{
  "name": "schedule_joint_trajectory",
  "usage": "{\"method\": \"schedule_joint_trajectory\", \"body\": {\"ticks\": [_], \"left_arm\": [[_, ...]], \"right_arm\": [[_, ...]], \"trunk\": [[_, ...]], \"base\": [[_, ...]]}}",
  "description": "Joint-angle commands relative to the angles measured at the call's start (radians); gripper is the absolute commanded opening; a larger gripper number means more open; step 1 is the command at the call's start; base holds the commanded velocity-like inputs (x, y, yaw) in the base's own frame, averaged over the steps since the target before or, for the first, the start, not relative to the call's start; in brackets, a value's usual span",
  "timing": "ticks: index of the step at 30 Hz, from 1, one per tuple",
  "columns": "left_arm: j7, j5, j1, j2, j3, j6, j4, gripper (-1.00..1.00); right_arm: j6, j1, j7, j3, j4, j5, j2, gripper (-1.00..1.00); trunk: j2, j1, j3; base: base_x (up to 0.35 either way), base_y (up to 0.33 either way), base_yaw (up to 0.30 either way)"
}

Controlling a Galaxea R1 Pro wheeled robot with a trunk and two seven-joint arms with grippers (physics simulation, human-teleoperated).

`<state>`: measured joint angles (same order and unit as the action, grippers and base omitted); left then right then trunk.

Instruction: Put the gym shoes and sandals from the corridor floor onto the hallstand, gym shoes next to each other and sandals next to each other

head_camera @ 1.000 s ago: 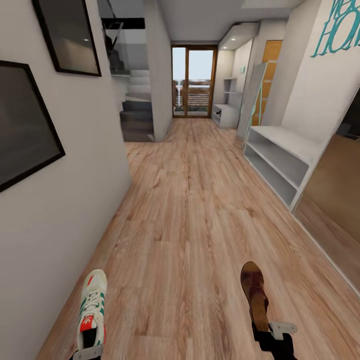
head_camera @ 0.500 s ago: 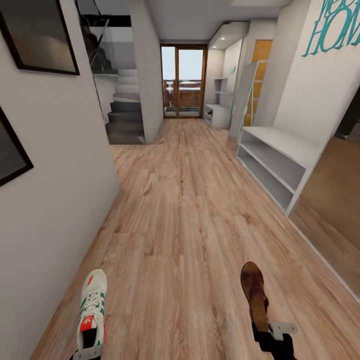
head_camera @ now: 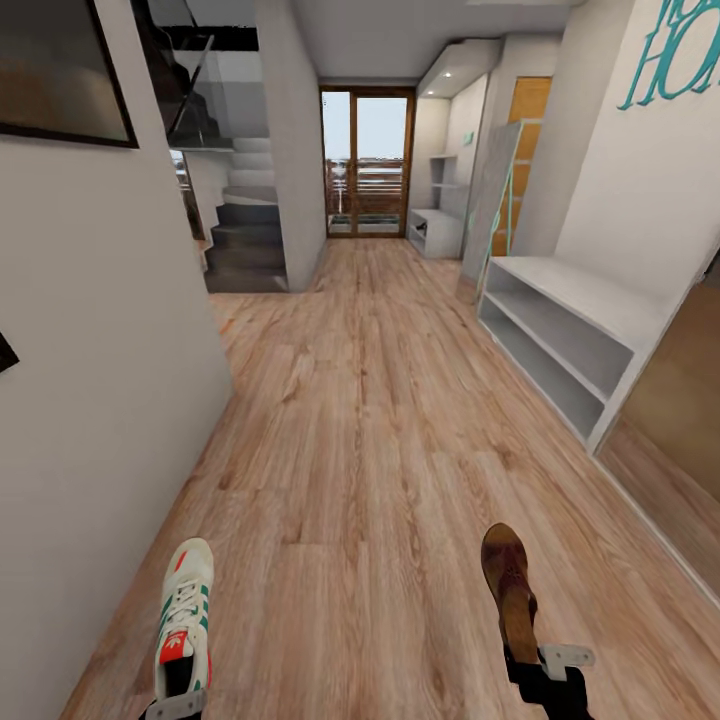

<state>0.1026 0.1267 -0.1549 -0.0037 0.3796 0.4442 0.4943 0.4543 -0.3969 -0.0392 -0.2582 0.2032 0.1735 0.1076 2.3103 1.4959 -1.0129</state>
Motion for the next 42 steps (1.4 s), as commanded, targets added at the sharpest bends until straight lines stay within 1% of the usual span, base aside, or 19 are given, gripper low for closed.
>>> {"method": "schedule_joint_trajectory", "body": {"ticks": [1,9,42], "left_arm": [[0.006,0.010,-0.001,-0.001,0.009,0.004,0.000,-1.00],[0.006,0.008,-0.001,-0.001,0.009,0.004,0.000,-1.00],[0.006,0.006,-0.001,-0.001,0.010,0.004,0.000,-1.00]], "right_arm": [[0.003,-0.001,-0.005,-0.009,-0.001,0.004,0.000,-1.00],[0.003,-0.001,-0.005,-0.009,-0.017,0.004,0.000,-1.00],[0.003,-0.001,-0.005,-0.009,-0.019,0.004,0.000,-1.00]], "trunk": [[0.000,0.000,-0.001],[0.000,0.000,-0.001],[0.000,0.000,-0.001]], "base": [[0.339,0.000,0.000],[0.339,0.000,0.000],[0.339,0.000,0.000]]}}
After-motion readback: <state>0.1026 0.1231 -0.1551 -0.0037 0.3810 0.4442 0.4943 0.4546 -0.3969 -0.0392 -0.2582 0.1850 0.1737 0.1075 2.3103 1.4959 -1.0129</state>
